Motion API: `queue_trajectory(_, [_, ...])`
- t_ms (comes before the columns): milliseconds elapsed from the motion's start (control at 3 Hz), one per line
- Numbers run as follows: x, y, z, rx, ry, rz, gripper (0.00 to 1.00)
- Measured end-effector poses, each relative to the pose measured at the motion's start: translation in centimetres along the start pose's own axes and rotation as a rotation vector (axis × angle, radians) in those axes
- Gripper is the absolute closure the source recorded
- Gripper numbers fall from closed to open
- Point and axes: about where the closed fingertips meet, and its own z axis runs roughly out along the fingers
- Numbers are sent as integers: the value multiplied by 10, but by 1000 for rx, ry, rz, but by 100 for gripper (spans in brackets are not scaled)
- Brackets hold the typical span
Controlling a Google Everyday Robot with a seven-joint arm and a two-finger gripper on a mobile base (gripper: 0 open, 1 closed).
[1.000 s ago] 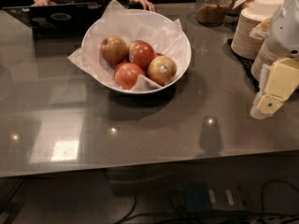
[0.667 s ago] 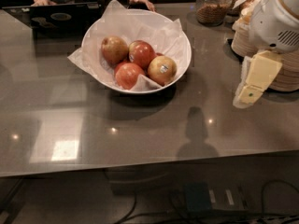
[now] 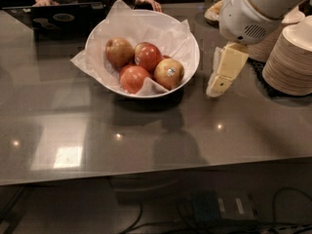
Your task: Pick apple from white bowl
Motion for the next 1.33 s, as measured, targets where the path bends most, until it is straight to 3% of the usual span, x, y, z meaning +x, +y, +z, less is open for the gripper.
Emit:
queue_trajectory(667, [-4,-1,-1,17,-21,3,0])
queue_trajectory(1000, [-9,-8,9,39,-111,39,0])
queue_trajectory(1333, [-26,-29,18,88,-232,93,0])
